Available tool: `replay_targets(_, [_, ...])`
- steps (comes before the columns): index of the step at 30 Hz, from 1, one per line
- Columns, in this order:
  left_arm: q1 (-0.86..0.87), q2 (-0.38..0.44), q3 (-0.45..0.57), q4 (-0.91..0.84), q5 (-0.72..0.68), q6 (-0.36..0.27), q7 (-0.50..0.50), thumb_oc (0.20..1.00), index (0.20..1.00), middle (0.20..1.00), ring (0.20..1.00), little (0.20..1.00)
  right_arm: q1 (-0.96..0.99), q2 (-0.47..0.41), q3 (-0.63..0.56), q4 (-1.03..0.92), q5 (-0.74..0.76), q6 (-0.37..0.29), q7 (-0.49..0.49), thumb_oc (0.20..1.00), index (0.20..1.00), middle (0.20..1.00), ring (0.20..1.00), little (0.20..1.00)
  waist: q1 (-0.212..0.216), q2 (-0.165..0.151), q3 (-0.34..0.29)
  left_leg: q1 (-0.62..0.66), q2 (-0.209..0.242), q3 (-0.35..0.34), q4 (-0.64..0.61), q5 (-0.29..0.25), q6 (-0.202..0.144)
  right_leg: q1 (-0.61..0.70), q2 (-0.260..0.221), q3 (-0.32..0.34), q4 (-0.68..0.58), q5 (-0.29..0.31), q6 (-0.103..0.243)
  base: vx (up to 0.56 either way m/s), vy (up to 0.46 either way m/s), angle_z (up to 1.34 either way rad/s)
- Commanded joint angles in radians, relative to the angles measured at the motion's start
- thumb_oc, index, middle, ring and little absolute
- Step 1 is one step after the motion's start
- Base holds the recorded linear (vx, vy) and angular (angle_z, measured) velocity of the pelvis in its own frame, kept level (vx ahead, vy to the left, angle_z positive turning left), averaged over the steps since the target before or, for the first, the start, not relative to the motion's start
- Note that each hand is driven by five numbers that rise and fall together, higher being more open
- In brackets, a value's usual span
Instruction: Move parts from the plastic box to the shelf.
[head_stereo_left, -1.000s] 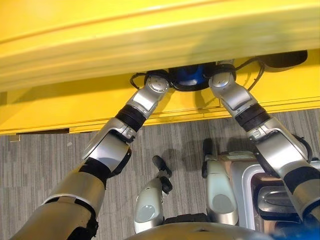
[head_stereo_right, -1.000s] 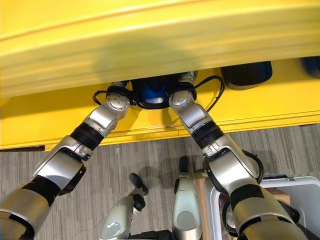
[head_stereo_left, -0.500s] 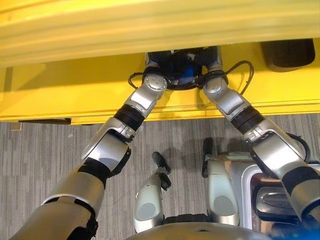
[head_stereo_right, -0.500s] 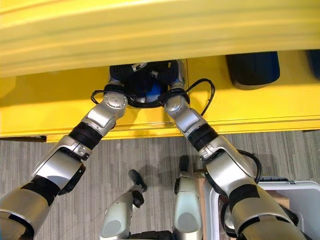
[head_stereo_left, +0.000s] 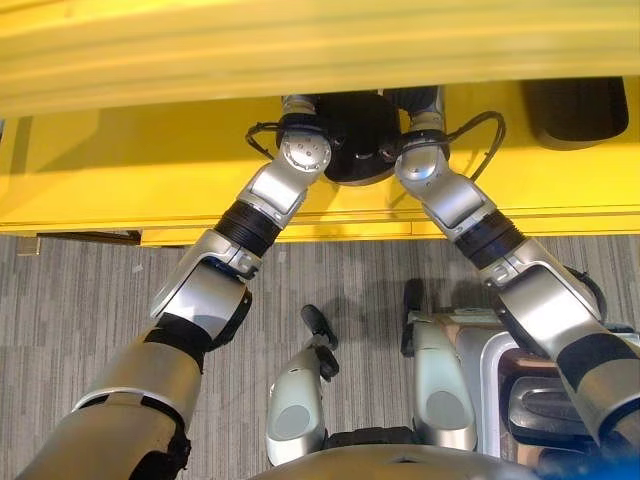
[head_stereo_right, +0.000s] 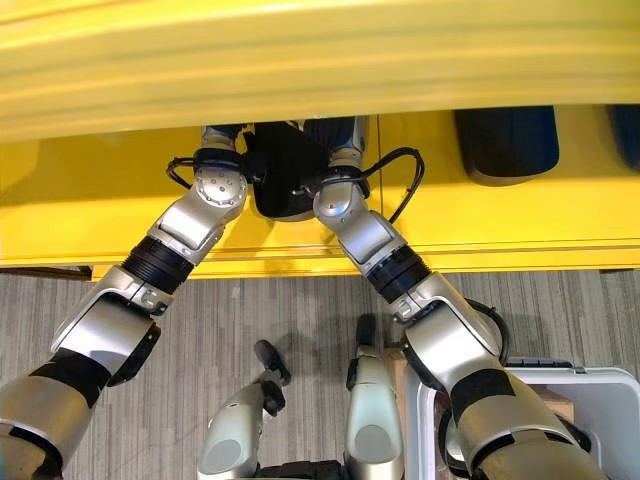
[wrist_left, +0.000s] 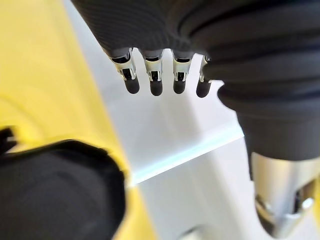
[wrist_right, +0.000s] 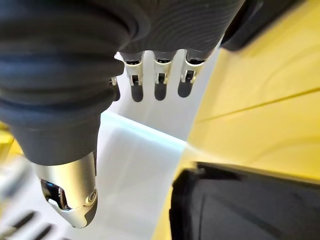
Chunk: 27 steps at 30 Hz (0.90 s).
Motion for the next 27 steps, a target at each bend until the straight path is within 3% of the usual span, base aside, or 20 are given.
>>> replay_targets(1, [-0.065,0.022,0.013,-0.055,0.022,-0.087,-0.001,1.000,1.000,1.000,1.000,1.000,-0.078,0.033,-0.030,0.031,-0.027,-0.025,-0.069,1.000,1.000,1.000,1.000,1.000,0.024,0.000,-0.076,-0.029,0.032,-0.070,0.038,-0.050,-0.086,-0.007,-0.029,0.000,0.070,-0.115,0.075,0.05,0.010,-0.01])
replay_targets(7, [-0.068,0.028,0.027,-0.078,0.003,-0.099,0.013,1.000,1.000,1.000,1.000,1.000,-0.094,0.034,-0.041,0.078,-0.104,-0.024,-0.137,1.000,1.000,1.000,1.000,1.000,0.030,0.009,-0.099,-0.001,0.030,-0.075,0.020,-0.046,-0.090,0.027,-0.030,-0.005,0.049,-0.113,0.075,0.02,0.009,0.01])
replay_targets(11, [-0.072,0.038,0.033,-0.082,-0.017,-0.131,0.017,1.000,1.000,1.000,1.000,1.000,-0.097,0.029,-0.047,0.078,-0.100,-0.057,-0.149,1.000,1.000,1.000,1.000,1.000,0.030,0.013,-0.112,0.015,0.027,-0.078,0.010,-0.044,-0.091,0.046,-0.027,-0.004,0.038,-0.113,0.073,0.00,0.000,0.00])
replay_targets(15, [0.004,0.054,0.061,-0.138,-0.063,-0.131,-0.033,1.000,1.000,1.000,1.000,1.000,-0.041,0.016,-0.055,0.007,-0.154,-0.066,-0.055,1.000,1.000,1.000,1.000,1.000,0.036,0.014,-0.136,0.043,0.024,-0.081,-0.014,-0.039,-0.091,0.081,-0.014,-0.007,0.011,-0.113,0.067,0.00,0.008,-0.01])
replay_targets(17, [0.141,0.101,0.124,-0.241,-0.042,-0.120,-0.071,1.000,1.000,1.000,1.000,1.000,0.085,-0.050,-0.066,-0.129,-0.232,-0.075,0.060,1.000,1.000,1.000,1.000,1.000,0.036,0.005,-0.159,0.072,0.020,-0.085,-0.025,-0.043,-0.087,0.116,-0.010,-0.013,-0.006,-0.121,0.068,0.03,0.030,-0.03])
replay_targets(19, [0.189,0.109,0.146,-0.268,-0.046,-0.116,-0.086,1.000,1.000,1.000,1.000,1.000,0.133,-0.065,-0.074,-0.173,-0.265,-0.080,0.085,1.000,1.000,1.000,1.000,1.000,0.035,0.002,-0.165,0.077,0.019,-0.089,-0.027,-0.045,-0.086,0.124,-0.006,-0.013,-0.010,-0.123,0.067,0.04,0.008,0.00])
replay_targets(20, [0.324,0.128,0.202,-0.349,-0.031,-0.114,-0.122,1.000,1.000,1.000,1.000,1.000,0.274,-0.109,-0.094,-0.277,-0.305,-0.106,0.137,1.000,1.000,1.000,1.000,1.000,0.026,-0.010,-0.179,0.099,0.019,-0.085,-0.021,-0.057,-0.080,0.150,-0.005,-0.016,-0.012,-0.135,0.069,0.07,0.016,0.00])
replay_targets(21, [0.344,0.129,0.210,-0.361,-0.028,-0.110,-0.129,1.000,1.000,1.000,1.000,1.000,0.293,-0.114,-0.096,-0.291,-0.310,-0.108,0.145,1.000,1.000,1.000,1.000,1.000,0.026,-0.010,-0.184,0.100,0.020,-0.083,-0.022,-0.055,-0.079,0.151,-0.003,-0.016,-0.016,-0.131,0.067,0.10,0.016,-0.02])
replay_targets(23, [0.538,0.144,0.308,-0.487,-0.044,-0.082,-0.177,1.000,1.000,1.000,1.000,1.000,0.527,-0.214,-0.177,-0.428,-0.306,-0.204,0.212,1.000,1.000,1.000,1.000,1.000,0.018,-0.024,-0.210,0.120,0.025,-0.079,-0.015,-0.061,-0.070,0.178,0.001,-0.022,-0.023,-0.131,0.065,0.13,0.001,-0.06])
replay_targets(27, [0.758,0.108,0.413,-0.610,-0.045,-0.083,-0.202,1.000,1.000,1.000,1.000,1.000,0.768,-0.281,-0.288,-0.619,-0.350,-0.273,0.334,1.000,1.000,1.000,1.000,1.000,0.000,-0.038,-0.233,0.148,0.025,-0.082,-0.010,-0.075,-0.060,0.208,0.009,-0.015,-0.018,-0.145,0.069,0.14,0.015,-0.02])
